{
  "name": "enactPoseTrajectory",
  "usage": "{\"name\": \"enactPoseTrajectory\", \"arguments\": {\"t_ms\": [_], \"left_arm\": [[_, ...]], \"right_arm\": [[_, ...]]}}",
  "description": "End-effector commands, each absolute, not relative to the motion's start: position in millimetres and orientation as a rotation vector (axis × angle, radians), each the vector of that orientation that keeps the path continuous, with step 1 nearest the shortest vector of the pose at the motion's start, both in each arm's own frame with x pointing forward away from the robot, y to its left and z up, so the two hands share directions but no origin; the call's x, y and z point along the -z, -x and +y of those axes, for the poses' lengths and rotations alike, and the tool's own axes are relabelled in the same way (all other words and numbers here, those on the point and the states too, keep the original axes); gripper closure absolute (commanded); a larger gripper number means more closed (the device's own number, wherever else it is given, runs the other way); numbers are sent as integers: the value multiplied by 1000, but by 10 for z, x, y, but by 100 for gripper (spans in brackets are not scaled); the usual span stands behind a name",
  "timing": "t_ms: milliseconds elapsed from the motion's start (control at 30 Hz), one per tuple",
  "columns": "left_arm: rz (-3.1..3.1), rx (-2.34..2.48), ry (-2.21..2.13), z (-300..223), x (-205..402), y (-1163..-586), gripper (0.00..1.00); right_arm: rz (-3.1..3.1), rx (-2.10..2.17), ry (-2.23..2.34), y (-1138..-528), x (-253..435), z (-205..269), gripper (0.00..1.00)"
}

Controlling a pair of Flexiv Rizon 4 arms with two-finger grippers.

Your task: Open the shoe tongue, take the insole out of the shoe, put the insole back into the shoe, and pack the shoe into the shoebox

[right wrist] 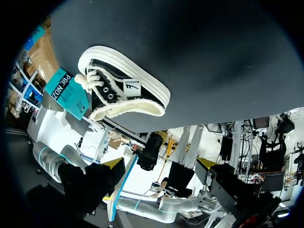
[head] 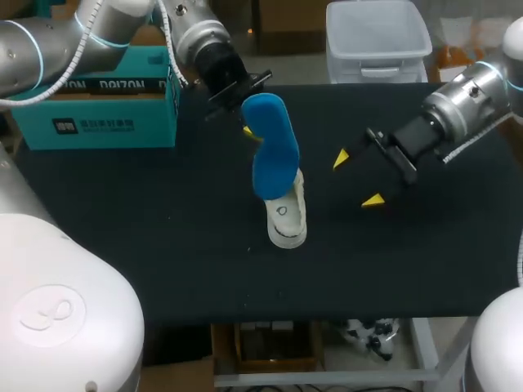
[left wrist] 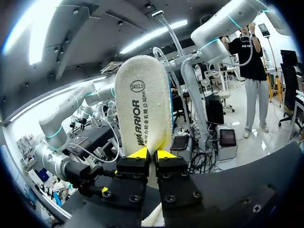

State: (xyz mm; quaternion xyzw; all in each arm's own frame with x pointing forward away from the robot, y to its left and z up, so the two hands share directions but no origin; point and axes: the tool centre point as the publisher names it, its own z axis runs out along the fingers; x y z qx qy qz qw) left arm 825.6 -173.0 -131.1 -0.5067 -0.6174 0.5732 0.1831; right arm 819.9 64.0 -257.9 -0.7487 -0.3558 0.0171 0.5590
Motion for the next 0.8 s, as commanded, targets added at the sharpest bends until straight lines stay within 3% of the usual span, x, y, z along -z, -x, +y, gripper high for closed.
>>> {"name": "enactPoseTrajectory", "arguments": {"t_ms": [33,800], "left_arm": [[-1705,-1633,1439,-1710,1319,-8310,100],[-1920,-1369,2045,-1761,1683,-7713,100]], "right_arm": [[-834,-46,1763,-8205,2578,632,0],[-619,18,1684,-8289,2804,778,0]]}}
